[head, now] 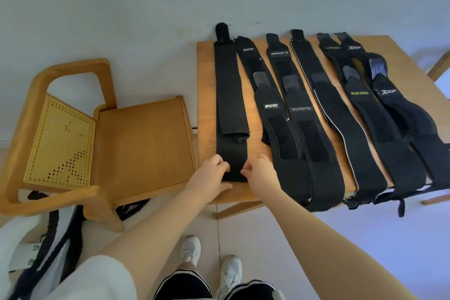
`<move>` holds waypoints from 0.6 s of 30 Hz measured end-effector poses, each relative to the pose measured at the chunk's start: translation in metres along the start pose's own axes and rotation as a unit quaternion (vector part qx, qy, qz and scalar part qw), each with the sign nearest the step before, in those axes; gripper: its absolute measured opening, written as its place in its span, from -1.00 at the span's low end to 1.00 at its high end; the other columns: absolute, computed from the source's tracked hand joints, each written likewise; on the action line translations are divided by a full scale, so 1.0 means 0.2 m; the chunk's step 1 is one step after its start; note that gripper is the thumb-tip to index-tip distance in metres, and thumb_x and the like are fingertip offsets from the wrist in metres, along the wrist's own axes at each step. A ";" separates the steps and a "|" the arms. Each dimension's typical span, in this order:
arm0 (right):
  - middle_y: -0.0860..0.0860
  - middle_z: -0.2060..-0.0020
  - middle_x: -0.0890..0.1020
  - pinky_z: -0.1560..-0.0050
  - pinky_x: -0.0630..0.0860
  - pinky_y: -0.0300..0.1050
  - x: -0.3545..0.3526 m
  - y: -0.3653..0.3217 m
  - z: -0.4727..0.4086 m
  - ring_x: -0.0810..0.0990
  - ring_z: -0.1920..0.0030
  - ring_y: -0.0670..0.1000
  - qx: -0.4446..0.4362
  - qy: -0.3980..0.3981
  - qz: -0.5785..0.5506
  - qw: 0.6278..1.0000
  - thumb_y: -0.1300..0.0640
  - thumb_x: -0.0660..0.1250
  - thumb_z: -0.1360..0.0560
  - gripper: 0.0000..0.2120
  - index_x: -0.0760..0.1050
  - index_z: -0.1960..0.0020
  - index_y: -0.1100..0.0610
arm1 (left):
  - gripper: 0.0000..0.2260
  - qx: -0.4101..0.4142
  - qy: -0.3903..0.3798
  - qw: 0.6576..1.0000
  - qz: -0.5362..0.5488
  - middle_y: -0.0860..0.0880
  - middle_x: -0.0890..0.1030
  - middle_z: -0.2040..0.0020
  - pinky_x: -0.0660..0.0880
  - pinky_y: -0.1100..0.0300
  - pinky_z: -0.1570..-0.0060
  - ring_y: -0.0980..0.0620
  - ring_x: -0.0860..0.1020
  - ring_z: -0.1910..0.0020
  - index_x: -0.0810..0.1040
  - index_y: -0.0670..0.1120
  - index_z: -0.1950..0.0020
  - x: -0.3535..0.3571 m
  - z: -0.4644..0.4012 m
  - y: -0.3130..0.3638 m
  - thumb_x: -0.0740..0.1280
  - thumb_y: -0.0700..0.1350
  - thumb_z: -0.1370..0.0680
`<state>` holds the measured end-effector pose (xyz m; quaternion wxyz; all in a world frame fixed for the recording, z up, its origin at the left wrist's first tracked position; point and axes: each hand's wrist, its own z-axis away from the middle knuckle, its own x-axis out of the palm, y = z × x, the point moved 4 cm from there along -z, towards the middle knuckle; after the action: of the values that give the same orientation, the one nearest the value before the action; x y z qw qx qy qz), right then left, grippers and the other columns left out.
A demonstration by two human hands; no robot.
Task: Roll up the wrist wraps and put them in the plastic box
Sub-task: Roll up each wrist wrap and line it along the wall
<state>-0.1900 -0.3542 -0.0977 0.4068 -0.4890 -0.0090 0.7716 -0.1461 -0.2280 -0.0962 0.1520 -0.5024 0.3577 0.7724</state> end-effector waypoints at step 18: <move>0.01 -0.03 0.58 -0.11 0.43 -0.07 -0.05 -0.06 -0.08 0.54 -0.02 0.03 0.006 0.040 -0.039 0.998 0.06 0.34 -0.54 -0.79 0.44 -0.15 0.05 | -0.86 0.038 -0.014 0.989 -0.139 -0.10 0.45 -0.07 0.31 0.12 0.06 -0.08 0.45 -0.06 0.43 -0.11 -0.16 -0.14 -0.21 0.02 0.19 -0.16 -0.61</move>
<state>-0.1692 -0.3596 -0.0934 0.4395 -0.5167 -0.0071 0.7347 -0.1084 -0.2561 -0.0797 0.2816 -0.5304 0.3114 0.7365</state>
